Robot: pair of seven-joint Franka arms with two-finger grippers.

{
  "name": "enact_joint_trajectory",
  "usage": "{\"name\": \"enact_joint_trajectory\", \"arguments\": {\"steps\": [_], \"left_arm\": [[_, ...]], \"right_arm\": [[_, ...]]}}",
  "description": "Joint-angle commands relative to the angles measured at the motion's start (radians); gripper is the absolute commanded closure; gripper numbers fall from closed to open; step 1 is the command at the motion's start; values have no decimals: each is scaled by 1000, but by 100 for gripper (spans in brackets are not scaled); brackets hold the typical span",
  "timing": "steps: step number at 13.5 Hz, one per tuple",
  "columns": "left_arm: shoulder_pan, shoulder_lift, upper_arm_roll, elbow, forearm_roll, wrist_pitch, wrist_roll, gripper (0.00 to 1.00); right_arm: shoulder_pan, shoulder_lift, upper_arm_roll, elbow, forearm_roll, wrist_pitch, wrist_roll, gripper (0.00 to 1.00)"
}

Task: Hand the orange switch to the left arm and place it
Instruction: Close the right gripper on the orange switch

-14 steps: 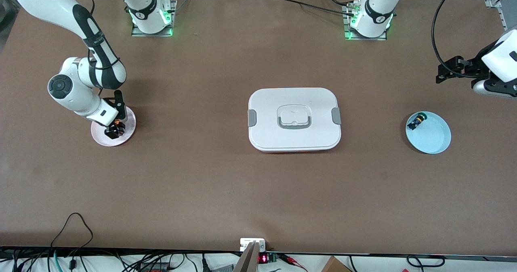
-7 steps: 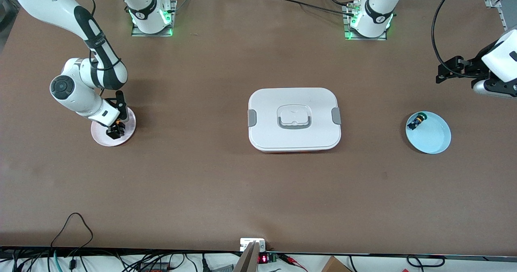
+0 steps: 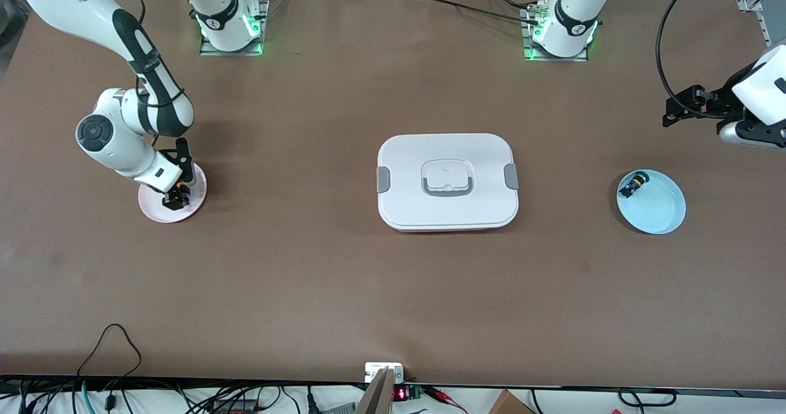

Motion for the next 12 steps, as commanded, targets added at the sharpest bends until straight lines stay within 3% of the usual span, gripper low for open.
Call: {"name": "enact_joint_trajectory", "arguments": {"steps": [1,3,6,9,12], "left_arm": [[-4,-7,-1,1,7,-3,3,0],[-2,-7,-1,1,7,-3,3,0],[-2,-7,-1,1,7,-3,3,0],[-4,-7,-1,1,7,-3,3,0],[-2,-7,-1,1,7,-3,3,0]], "right_arm": [[-18,1,15,-6,6,20,-10,61],[-19,1,17,-4,8,20,-8,73],[-19,-1,17,-3,8,20,-8,82],[-18,-8,23,5,9,8,-7,86],[-16,-14,43,37,81,-82,-5,86]]}}
